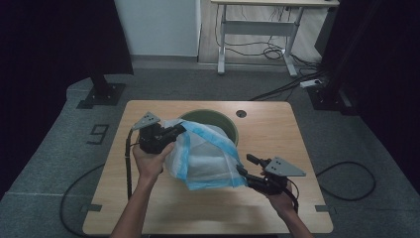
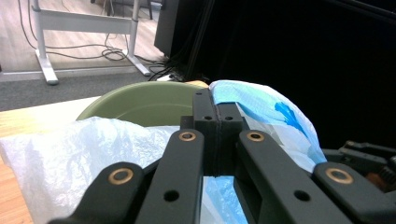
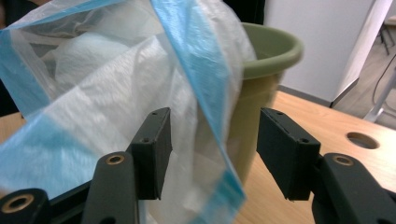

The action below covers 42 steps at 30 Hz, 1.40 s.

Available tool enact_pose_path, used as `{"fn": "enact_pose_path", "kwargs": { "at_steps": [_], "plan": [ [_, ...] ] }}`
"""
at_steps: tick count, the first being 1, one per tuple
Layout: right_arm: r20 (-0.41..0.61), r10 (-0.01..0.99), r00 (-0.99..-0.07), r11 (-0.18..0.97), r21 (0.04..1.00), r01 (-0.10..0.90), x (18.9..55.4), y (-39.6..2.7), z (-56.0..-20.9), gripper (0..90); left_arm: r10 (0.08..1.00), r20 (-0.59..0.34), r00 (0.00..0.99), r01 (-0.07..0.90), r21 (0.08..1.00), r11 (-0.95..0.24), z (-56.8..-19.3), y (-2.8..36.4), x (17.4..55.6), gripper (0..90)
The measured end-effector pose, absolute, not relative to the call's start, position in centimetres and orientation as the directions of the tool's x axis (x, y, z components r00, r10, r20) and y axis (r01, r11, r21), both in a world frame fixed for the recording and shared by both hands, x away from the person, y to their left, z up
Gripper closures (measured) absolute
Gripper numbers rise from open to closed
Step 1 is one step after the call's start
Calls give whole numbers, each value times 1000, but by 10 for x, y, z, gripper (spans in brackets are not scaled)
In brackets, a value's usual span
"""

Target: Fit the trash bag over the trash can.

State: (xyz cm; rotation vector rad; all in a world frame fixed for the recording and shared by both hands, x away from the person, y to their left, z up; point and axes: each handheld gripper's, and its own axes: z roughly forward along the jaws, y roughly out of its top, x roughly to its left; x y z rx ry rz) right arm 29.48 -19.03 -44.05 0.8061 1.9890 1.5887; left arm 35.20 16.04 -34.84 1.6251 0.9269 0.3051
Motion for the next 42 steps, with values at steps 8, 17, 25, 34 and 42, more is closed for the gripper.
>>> {"fn": "enact_pose_path", "kwargs": {
  "at_steps": [8,17,25,34,42],
  "plan": [
    [-22,695,-719,218,959,182,301,-171,-440,756,678,-283,678,396,918,-14,-346,158,348,895],
    [-83,707,-702,271,949,160,309,-182,-421,884,656,-274,703,385,922,-28,-343,162,343,895],
    [-95,731,-676,262,953,150,319,-195,-406,870,651,-279,706,407,912,-51,-342,167,343,896],
    [-128,673,-728,274,958,84,302,-199,-390,674,639,-317,701,434,901,-29,-344,167,350,894],
    [-123,671,-731,285,953,101,303,-191,-383,588,635,-312,706,413,911,-12,-339,162,344,893]
  ]
}}
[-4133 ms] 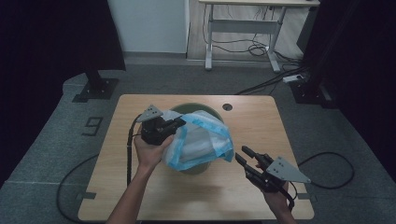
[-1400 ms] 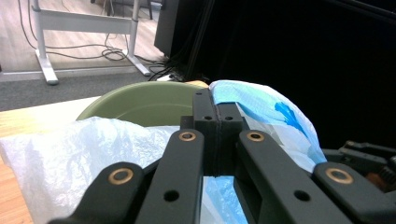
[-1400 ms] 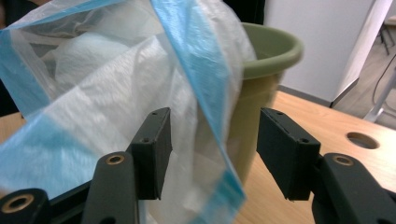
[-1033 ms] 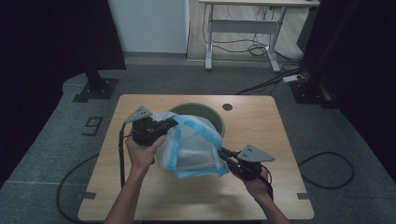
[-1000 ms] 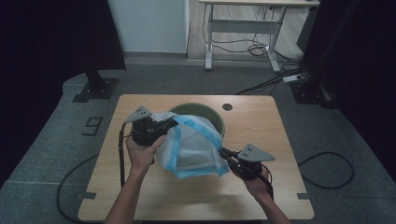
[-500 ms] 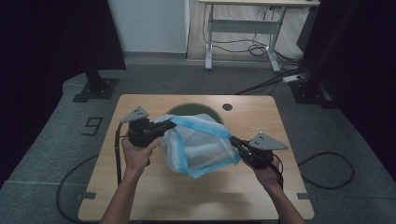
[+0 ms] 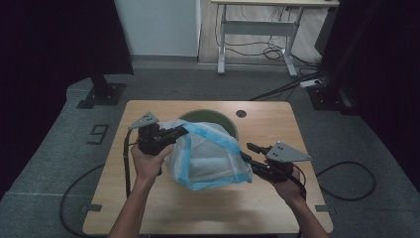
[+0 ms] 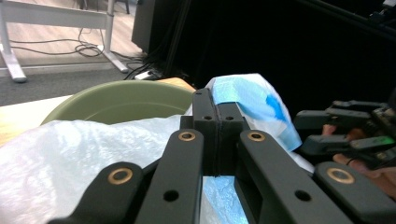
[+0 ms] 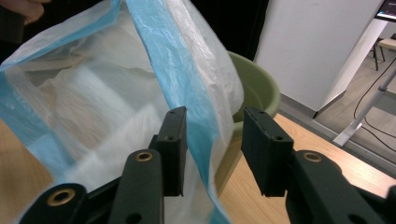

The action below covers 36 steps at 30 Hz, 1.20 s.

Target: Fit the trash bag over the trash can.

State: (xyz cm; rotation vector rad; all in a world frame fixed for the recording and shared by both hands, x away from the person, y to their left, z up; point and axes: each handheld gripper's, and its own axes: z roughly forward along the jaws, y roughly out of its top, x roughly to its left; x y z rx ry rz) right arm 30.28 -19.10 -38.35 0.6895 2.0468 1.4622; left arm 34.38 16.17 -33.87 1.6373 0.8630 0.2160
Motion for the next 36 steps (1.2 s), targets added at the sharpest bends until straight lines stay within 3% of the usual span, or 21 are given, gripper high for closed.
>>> {"fn": "enact_pose_path", "kwargs": {
  "at_steps": [9,20,22,24,30,34,36],
  "plan": [
    [-158,668,-728,321,943,90,294,-169,-387,564,634,-309,709,417,909,-23,-339,162,348,893],
    [-172,727,-664,327,938,116,314,-174,-388,886,633,-275,724,402,913,-63,-332,156,348,893],
    [-165,715,-679,316,943,104,314,-175,-387,873,635,-265,726,397,915,-72,-330,155,348,893],
    [-176,711,-680,312,947,81,310,-175,-386,731,637,-263,725,395,916,-71,-329,154,348,894],
    [-183,700,-690,310,949,63,299,-163,-388,579,637,-259,726,404,910,-91,-333,150,348,894],
    [-210,726,-655,331,941,65,299,-155,-390,562,633,-267,727,406,910,-83,-333,149,348,894],
    [-201,743,-638,331,939,90,302,-156,-392,599,631,-271,727,407,910,-77,-332,149,348,894]
  ]
}}
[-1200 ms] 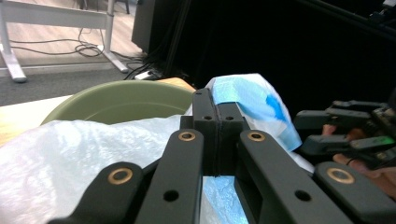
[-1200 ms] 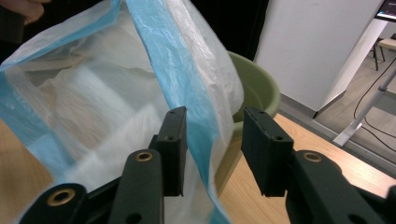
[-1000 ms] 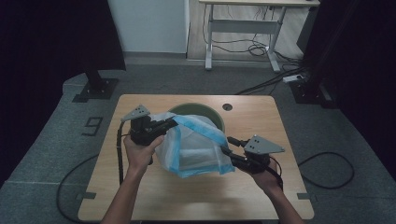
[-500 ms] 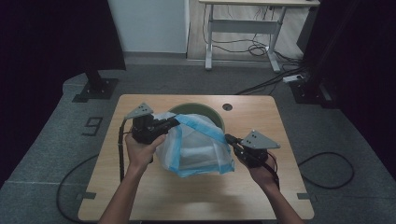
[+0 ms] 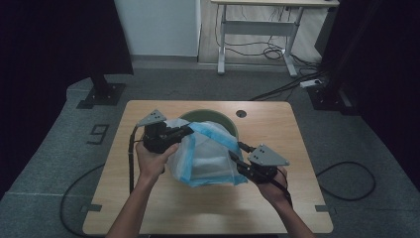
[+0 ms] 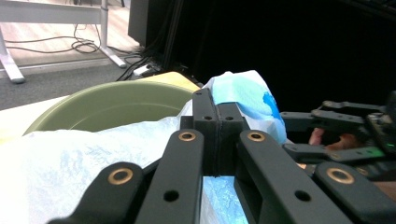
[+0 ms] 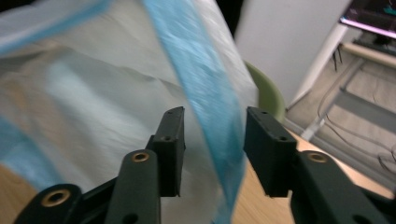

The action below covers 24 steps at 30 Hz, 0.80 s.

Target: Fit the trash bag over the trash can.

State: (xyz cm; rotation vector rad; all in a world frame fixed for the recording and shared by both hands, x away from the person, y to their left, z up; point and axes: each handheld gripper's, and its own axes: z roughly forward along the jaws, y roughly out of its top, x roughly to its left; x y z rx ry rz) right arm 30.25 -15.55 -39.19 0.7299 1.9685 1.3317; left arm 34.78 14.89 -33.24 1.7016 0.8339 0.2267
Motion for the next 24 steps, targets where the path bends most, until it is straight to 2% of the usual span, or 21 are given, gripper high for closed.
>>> {"fn": "enact_pose_path", "kwargs": {
  "at_steps": [6,8,16,24],
  "plan": [
    [-139,788,-600,276,950,143,316,-172,-398,838,636,-259,727,410,907,-100,-336,150,346,894],
    [-128,787,-603,264,954,141,319,-175,-399,884,637,-261,726,416,903,-105,-337,151,346,894],
    [-90,767,-635,228,964,139,329,-179,-389,887,639,-269,721,427,898,-103,-342,160,349,894],
    [-146,771,-620,280,952,124,353,-167,-376,887,655,-301,693,465,881,-88,-349,171,368,895]
  ]
}}
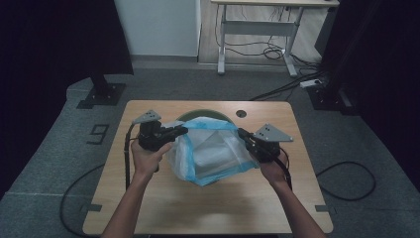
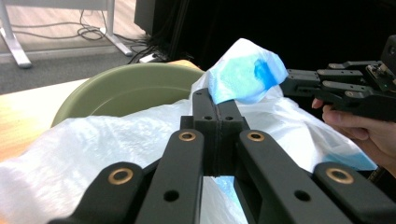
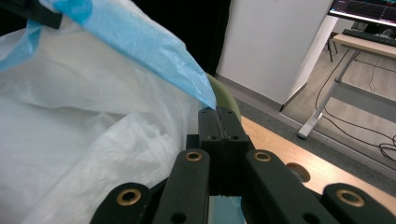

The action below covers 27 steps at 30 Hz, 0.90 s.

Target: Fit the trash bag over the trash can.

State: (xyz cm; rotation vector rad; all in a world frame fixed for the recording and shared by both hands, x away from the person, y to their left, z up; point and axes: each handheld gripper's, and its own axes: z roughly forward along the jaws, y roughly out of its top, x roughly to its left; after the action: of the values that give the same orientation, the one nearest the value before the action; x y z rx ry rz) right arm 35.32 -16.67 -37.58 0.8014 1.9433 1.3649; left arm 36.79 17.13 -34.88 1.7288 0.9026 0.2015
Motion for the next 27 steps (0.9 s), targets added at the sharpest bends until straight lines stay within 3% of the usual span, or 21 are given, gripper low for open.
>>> {"fn": "enact_pose_path", "kwargs": {
  "at_steps": [13,27],
  "plan": [
    [-147,737,-660,307,942,132,391,-150,-362,887,673,-360,646,533,844,-61,-359,190,395,895],
    [-144,741,-656,320,935,156,416,-142,-373,887,688,-364,627,553,831,-64,-364,191,405,895]
  ]
}}
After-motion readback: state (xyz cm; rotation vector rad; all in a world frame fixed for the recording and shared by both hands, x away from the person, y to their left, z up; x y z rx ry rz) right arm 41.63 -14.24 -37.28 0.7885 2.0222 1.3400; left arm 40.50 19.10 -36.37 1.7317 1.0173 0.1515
